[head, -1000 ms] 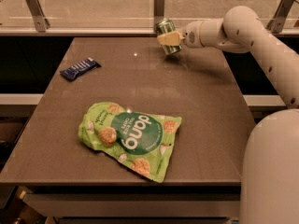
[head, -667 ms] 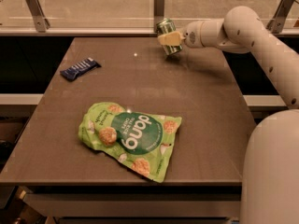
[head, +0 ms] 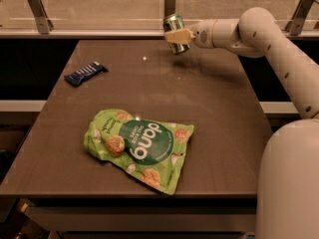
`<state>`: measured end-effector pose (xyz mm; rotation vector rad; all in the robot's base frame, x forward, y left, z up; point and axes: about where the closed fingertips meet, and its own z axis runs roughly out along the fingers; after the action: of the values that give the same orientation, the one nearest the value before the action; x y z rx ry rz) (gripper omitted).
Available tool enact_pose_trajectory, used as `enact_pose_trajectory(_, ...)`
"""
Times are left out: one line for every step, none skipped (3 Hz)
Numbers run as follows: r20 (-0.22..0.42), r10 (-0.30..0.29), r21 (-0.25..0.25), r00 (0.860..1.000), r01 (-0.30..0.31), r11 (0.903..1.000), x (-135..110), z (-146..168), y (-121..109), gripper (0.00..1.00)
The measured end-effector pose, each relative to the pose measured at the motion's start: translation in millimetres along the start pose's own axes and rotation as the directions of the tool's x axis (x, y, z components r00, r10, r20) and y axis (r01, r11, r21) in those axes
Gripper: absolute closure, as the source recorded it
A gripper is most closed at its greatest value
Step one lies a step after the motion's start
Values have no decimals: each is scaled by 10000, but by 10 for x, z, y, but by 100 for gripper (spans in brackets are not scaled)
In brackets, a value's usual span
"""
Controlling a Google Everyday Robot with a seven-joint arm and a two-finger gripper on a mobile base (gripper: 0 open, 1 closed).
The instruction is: Place green can upright
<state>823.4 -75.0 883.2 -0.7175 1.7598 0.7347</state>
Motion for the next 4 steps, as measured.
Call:
enact_pose_trajectory(415,-28,-179,9991,36,9998,-89,14,10,100)
enact_pose_trajectory(928,44,-319,9957,-14,9995,-114,-25,-9,100)
enact_pose_trajectory(1507,112,-435,9885,-47,9990,-99,-98,-40,100)
enact_pose_trajectory(2091,184,-488,9777,-84,9988,-58,-196,-80,100)
